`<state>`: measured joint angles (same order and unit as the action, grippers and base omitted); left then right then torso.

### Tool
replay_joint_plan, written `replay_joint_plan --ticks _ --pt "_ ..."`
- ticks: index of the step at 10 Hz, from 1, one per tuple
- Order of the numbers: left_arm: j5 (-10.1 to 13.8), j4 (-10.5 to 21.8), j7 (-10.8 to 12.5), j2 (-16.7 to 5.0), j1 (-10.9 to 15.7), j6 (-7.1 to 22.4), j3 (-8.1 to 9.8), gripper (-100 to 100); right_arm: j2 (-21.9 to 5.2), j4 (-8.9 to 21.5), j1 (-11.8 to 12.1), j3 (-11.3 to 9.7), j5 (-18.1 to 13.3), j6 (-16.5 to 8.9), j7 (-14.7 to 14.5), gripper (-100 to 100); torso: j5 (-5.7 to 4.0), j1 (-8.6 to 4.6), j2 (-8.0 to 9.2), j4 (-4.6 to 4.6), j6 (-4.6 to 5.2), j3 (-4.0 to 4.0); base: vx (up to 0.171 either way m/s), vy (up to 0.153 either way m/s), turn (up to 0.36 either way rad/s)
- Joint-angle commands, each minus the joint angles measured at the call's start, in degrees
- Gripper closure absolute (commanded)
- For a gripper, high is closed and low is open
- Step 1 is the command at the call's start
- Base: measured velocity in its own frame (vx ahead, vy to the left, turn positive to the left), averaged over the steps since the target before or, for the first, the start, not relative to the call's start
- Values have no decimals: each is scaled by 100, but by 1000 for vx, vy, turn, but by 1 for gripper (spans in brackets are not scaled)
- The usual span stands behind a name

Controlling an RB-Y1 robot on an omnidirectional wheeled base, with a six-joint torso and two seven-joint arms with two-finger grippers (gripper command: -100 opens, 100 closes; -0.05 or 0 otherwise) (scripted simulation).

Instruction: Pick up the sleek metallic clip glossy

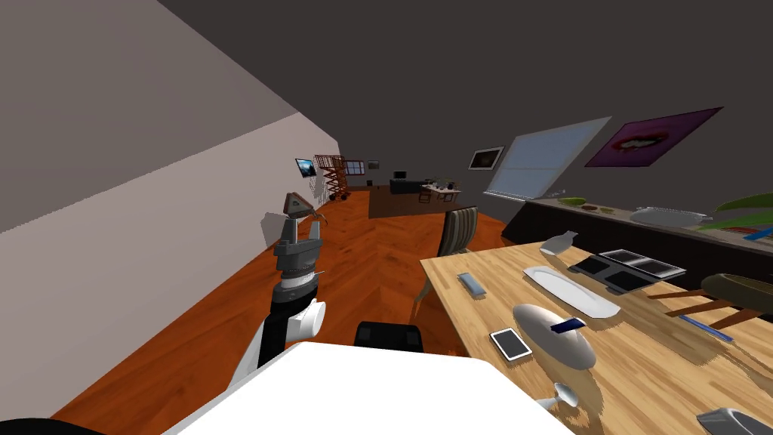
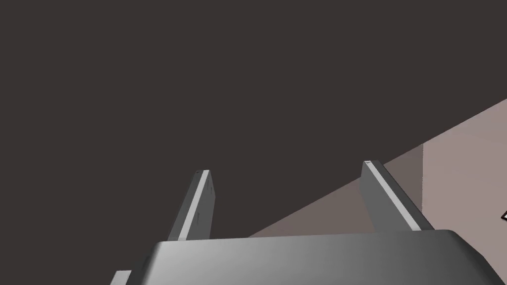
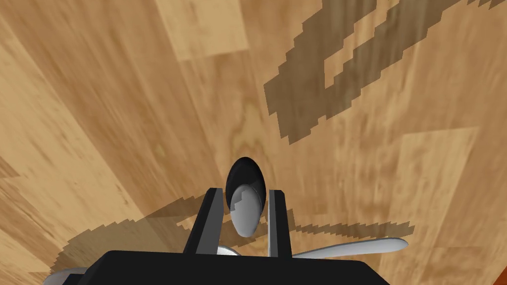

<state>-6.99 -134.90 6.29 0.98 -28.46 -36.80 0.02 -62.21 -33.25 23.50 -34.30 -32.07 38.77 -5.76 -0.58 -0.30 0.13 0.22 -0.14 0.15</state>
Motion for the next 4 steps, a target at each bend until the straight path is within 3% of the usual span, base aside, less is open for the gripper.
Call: replay_joint_plan --ticks 1,3,4 --pt "0 0 0 0 0 0 0 0 44 275 -23 22 32 83 -66 100 0 0 0 0 0 0 -13 28 5" --pt "0 0 0 0 -1 0 1 0 22 153 18 18 32 31 -41 100 -2 -18 -14 -5 5 -9 2 3 -15" --pt "0 0 0 -1 -1 0 1 0 20 157 21 16 31 28 -38 0 -4 -21 -18 -4 2 -11 0 0 0"
